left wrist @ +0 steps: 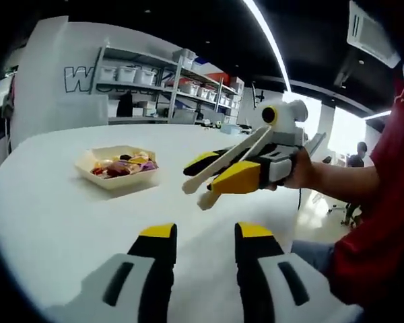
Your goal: Place the target food into the container with the food tongs after gripping and lifting it, then release it inside without dropping or visibly crushing the food.
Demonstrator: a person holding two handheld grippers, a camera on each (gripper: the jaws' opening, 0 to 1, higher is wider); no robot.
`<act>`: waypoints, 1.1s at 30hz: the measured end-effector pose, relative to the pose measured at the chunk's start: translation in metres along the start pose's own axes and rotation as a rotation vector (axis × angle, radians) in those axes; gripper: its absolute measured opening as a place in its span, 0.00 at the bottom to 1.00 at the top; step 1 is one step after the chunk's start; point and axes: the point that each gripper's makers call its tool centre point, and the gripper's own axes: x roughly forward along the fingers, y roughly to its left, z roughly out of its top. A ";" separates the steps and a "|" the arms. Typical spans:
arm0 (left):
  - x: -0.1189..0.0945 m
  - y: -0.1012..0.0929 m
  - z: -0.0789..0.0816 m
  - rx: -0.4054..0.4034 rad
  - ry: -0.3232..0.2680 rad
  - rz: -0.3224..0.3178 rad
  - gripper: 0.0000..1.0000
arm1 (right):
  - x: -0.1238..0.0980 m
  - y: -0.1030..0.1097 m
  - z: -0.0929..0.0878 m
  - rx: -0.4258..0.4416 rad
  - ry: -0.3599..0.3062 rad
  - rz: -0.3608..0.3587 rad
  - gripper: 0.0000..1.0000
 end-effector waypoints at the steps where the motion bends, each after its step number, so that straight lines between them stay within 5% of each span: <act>1: 0.001 -0.001 -0.001 -0.004 0.003 -0.009 0.30 | 0.000 0.001 -0.001 0.002 0.002 0.008 0.26; 11: 0.002 -0.006 0.006 0.005 -0.023 -0.056 0.19 | 0.000 0.017 -0.010 0.040 0.023 0.105 0.25; 25: 0.000 -0.023 0.006 0.103 0.013 -0.186 0.07 | 0.000 0.023 -0.014 0.016 0.037 0.146 0.27; 33: 0.000 -0.019 0.005 0.160 0.020 -0.190 0.03 | -0.004 0.014 -0.017 0.028 0.053 0.126 0.30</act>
